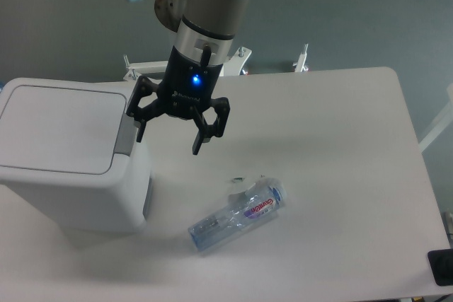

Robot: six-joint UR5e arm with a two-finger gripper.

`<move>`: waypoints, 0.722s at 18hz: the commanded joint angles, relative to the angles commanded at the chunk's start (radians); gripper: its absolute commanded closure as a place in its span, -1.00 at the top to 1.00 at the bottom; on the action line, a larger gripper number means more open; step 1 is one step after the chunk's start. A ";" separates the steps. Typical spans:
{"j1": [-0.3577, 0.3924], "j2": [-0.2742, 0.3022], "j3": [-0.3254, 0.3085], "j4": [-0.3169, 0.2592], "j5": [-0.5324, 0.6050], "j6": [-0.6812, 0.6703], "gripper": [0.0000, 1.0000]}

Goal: Open the trash can
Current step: 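Lower the gripper fingers onto the grey button to press it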

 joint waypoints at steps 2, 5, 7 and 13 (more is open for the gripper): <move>-0.002 -0.002 0.000 0.002 0.000 0.000 1.00; -0.002 0.000 -0.009 0.002 0.000 -0.002 1.00; -0.002 0.002 -0.011 0.000 0.000 -0.003 1.00; -0.015 0.006 -0.020 0.002 0.002 -0.005 1.00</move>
